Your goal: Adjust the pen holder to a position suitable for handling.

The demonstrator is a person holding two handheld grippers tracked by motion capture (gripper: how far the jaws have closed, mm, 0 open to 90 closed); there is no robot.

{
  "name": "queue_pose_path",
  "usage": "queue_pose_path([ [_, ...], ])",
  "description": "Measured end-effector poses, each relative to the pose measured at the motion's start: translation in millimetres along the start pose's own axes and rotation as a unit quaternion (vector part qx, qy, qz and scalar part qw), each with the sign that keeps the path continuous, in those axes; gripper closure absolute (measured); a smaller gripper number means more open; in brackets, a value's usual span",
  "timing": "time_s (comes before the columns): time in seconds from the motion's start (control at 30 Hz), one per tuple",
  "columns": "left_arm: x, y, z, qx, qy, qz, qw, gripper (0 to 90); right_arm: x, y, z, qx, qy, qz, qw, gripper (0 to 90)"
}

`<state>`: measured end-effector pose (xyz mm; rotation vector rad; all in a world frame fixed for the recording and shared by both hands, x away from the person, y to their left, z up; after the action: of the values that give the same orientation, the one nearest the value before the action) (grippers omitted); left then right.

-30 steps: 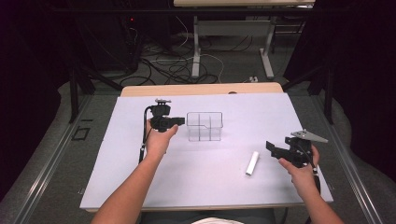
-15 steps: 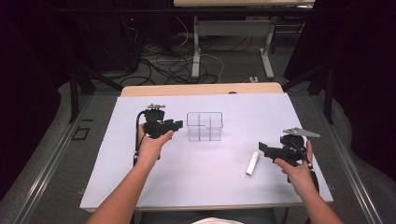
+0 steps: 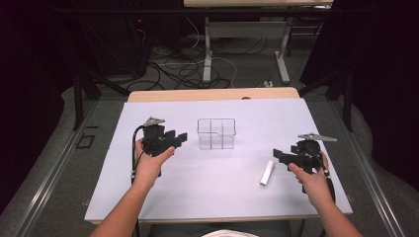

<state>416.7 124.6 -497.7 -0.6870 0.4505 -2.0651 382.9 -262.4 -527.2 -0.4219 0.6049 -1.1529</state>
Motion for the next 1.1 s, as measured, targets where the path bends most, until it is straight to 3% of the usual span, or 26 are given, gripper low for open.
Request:
queue_pose_path([
  [0.1, -2.6, -3.5, -6.3, 0.0, 0.007, 0.001, 1.0, 42.2, -3.0, 0.1, 1.2, 0.004, -0.005, 0.005, 1.0, 26.5],
  [0.3, -4.3, -9.1, -17.0, 0.001, -0.005, -0.009, 0.9999, 38.0, -12.7, 6.0, -1.7, -0.002, -0.028, 0.001, 0.9996, 28.5],
  [0.43, -1.9, -14.1, -21.0, -0.003, 0.002, -0.012, 0.9999, 32.5, -19.9, 6.7, 0.2, 0.011, -0.034, 0.005, 0.9993, 33.2],
  [0.57, 0.9, -19.1, -24.7, -0.005, 0.005, -0.017, 0.9998, 26.8, -27.2, 6.7, 2.0, 0.012, -0.029, 0.011, 0.9994, 36.3],
  [0.73, -2.6, -21.1, -29.4, -0.005, 0.012, -0.02, 0.9997, 16.4, -33.9, 7.3, 3.3, 0.024, -0.004, 0.018, 0.9995, 43.9],
  [0.83, -6.0, -23.1, -31.9, -0.004, 0.009, -0.018, 0.9998, 15.8, -35.1, 9.1, 4.0, 0.021, 0.001, 0.023, 0.9995, 41.3],
  [1.03, -11.3, -25.2, -33.7, 0.003, 0.005, -0.021, 0.9998, 11.1, -36.9, 11.9, 1.2, -0.013, 0.051, 0.005, 0.9986, 29.4],
  [1.1, -13.3, -24.2, -34.5, 0.002, 0.002, -0.016, 0.9999, 10.2, -37.9, 12.3, 0.2, -0.028, 0.045, -0.006, 0.9986, 23.5],
])
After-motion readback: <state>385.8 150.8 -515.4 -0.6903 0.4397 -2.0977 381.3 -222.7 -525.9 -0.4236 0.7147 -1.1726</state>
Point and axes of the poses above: each handheld gripper's, and its own axes: y roughly forward along the jaws, z roughly out of its top, x roughly to its right, the point moved 6 cm from there along y, roughly forward along the jaws, and after that the axes turned 1 degree about -y, right-handed, at the moved point
